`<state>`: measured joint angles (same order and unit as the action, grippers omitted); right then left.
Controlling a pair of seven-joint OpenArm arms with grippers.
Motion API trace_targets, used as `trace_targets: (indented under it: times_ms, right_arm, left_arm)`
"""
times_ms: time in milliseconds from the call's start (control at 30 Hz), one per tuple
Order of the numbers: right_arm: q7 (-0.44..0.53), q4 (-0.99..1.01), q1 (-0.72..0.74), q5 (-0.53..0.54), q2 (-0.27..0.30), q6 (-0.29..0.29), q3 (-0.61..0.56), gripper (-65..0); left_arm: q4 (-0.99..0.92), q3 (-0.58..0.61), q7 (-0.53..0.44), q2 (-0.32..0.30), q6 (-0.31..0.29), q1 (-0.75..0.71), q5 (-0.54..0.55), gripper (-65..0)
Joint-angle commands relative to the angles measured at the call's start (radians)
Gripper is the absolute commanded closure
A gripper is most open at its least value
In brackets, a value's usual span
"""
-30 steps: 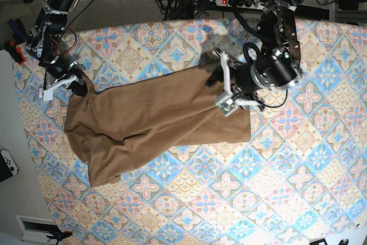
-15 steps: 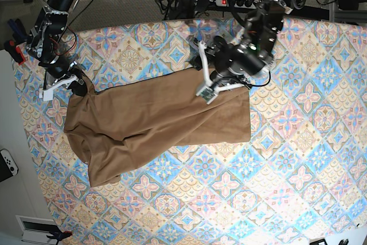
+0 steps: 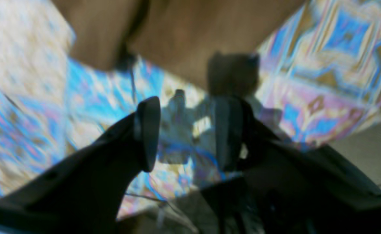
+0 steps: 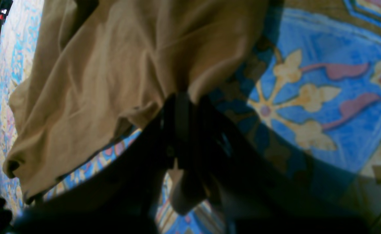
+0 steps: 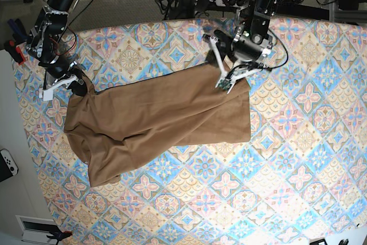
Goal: Layout the t-shirt on the table in an organized manner, then fold the t-shirt properly
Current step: 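Lower the left gripper onto the brown shirt's end and grasp the corner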
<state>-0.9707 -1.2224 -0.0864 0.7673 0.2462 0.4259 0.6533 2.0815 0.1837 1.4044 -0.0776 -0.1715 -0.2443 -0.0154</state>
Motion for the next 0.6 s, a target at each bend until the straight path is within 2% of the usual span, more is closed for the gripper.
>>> trace_targets:
  times_ms: [0, 233, 467, 567]
  right_arm:
    - [-0.046, -0.003, -0.003, -0.032, 0.008, -0.008, -0.002, 0.0]
    - [-0.046, -0.003, -0.005, -0.032, 0.008, -0.008, -0.002, 0.0]
    - [-0.046, -0.004, -0.005, -0.032, 0.008, -0.008, -0.002, 0.0]
    - [-0.046, -0.007, -0.005, -0.032, 0.008, -0.008, -0.002, 0.0]
  left_arm:
    - [0.011, -0.013, -0.008, 0.019, 0.000, -0.003, 0.002, -26.7]
    - [-0.012, -0.112, -0.087, 0.080, 0.002, -0.062, -0.008, -26.7]
    - [-0.011, -0.207, -0.103, 0.078, 0.000, -0.049, 0.001, -26.7]
    - [-0.028, -0.207, -0.147, 0.078, 0.000, -0.030, 0.001, -26.7]
